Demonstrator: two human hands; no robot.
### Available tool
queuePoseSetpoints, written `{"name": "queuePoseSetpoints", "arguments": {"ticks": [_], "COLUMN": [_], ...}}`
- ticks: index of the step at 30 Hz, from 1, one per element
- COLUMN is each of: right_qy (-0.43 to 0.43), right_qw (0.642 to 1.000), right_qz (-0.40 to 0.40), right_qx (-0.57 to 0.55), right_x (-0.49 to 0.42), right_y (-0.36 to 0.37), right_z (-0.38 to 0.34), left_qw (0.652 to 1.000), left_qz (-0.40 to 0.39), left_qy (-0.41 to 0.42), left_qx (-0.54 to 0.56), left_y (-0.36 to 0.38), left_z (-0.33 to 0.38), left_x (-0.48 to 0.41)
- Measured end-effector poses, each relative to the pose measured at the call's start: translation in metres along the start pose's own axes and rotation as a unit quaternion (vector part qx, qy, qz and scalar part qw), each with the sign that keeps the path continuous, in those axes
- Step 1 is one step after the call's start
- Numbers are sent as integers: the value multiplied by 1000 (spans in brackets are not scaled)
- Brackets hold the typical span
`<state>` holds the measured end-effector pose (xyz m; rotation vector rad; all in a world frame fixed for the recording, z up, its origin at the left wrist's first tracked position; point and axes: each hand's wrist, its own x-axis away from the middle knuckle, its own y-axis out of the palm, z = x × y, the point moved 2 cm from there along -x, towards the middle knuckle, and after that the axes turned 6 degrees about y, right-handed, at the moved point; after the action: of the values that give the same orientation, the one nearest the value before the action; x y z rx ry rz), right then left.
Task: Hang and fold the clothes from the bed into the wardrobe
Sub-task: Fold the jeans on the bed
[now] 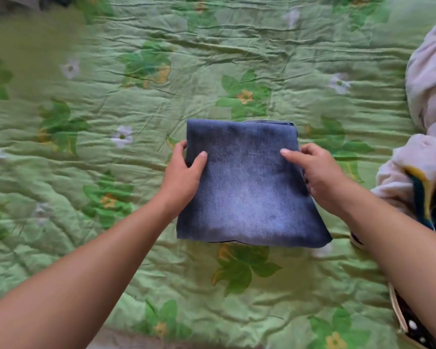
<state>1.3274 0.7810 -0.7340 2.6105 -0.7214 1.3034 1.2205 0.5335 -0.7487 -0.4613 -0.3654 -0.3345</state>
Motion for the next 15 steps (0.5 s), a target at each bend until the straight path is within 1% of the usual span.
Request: {"name": "queuePoseSetpoints", "arguments": {"ticks": [2, 5, 7, 8, 9, 10, 11, 12, 13, 14, 15], "right_qy": [-20, -113, -177, -201, -224, -246, -270, -302, -339, -370, -386], "right_qw": [1000, 990, 977, 966, 944, 910, 866, 820, 779, 744, 718], "right_qz": [24, 83, 101, 114, 135, 164, 192, 211, 211, 196, 180], "right_qx": [-7, 12, 62, 118, 200, 291, 374, 439, 484, 520, 550], "right_x": [-1, -8, -9, -9, -8, -4, 0, 8, 17, 24, 29], "right_y": [4, 9, 11, 11, 12, 13, 17, 25, 34, 42, 47], "right_z": [-11, -22, -30, -32, -32, -31, -28, -23, -15, -3, 11], "left_qw": [1000, 998, 995, 993, 989, 983, 976, 963, 942, 913, 885], "left_qz": [10, 26, 36, 38, 40, 48, 61, 77, 84, 73, 44], "left_qy": [22, 51, 70, 77, 82, 87, 101, 137, 189, 245, 290], "left_qx": [0, -30, -59, -84, -117, -152, -184, -219, -264, -317, -362], "left_y": [2, 4, 6, 6, 7, 7, 7, 6, 6, 9, 14], "left_z": [9, 17, 19, 18, 19, 19, 20, 23, 23, 21, 15], "left_x": [-6, -12, -11, -11, -11, -9, -5, 0, 6, 14, 24]}}
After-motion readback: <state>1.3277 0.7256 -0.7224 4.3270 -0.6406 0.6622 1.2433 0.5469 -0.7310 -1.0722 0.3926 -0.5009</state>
